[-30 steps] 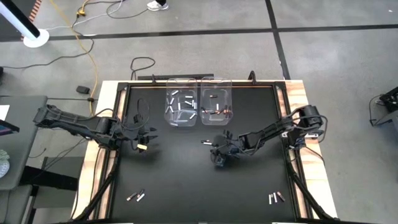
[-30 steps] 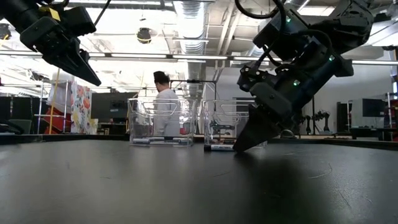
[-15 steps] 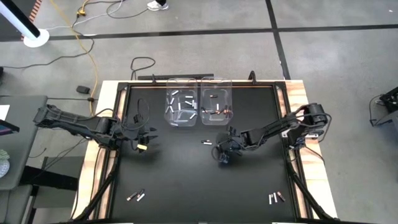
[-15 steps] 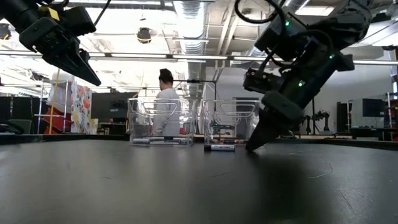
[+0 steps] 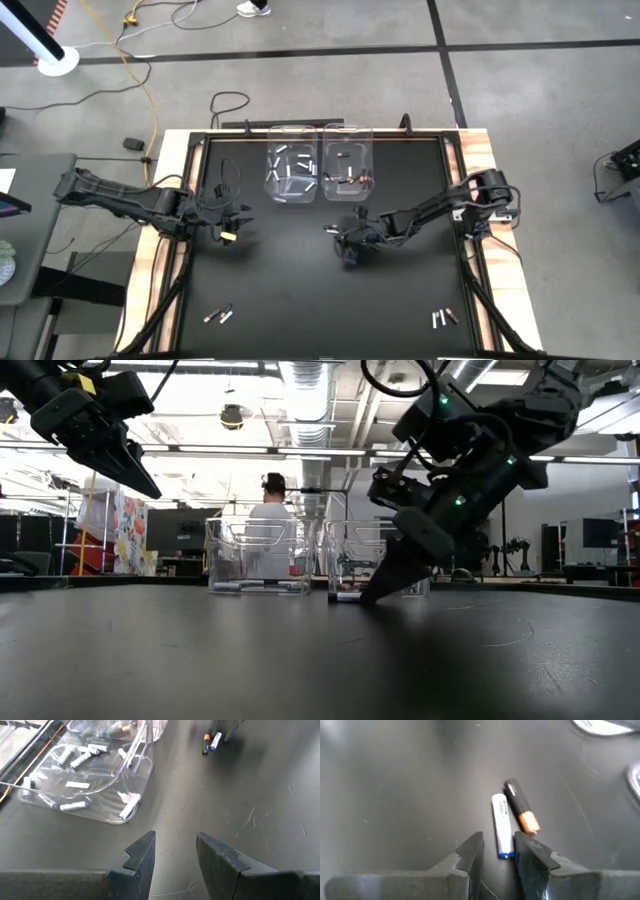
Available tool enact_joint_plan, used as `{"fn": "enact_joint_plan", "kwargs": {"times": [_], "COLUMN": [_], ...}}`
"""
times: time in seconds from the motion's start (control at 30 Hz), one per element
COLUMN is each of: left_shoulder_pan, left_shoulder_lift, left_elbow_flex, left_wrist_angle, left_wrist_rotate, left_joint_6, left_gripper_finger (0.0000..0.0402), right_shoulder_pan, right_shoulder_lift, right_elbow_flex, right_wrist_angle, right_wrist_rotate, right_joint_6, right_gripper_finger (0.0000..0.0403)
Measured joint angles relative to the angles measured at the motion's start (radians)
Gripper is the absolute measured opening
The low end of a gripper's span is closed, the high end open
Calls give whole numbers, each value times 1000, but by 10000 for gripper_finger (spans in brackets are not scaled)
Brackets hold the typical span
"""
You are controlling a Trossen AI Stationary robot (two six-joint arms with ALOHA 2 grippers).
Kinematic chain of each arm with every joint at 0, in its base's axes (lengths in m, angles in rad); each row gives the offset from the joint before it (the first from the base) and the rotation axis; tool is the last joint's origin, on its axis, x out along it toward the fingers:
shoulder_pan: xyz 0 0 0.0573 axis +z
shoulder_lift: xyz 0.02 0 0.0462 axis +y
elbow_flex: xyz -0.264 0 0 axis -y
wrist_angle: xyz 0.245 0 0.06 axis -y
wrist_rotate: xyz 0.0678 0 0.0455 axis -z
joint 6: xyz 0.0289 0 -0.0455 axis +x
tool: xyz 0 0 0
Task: Sort batteries
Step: Put the white battery into the left transparent bin
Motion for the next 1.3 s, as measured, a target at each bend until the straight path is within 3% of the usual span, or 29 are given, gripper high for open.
{"fn": "enact_joint_plan", "kwargs": {"times": [0.2,0.63,0.97,1.13,1.3], "left_shoulder_pan": [0,0,0,0,0], "left_shoulder_lift": [0,0,0,0,0], "left_elbow_flex": [0,0,0,0,0], "left_wrist_angle": [0,-7,-22,-28,-28], "left_wrist_rotate": [0,0,0,0,0], "left_joint_6": [0,0,-21,-26,-27], "left_gripper_finger": [139,139,139,139,139], "right_shoulder_pan": [-12,-12,17,10,0], "right_shoulder_lift": [2,2,132,142,138], "right_elbow_flex": [35,35,94,119,119], "right_wrist_angle": [2,-11,32,26,26], "right_wrist_rotate": [-59,-62,-85,-101,-116], "right_joint_6": [-38,-83,-82,-83,-81], "right_gripper_finger": [129,129,128,108,65]}}
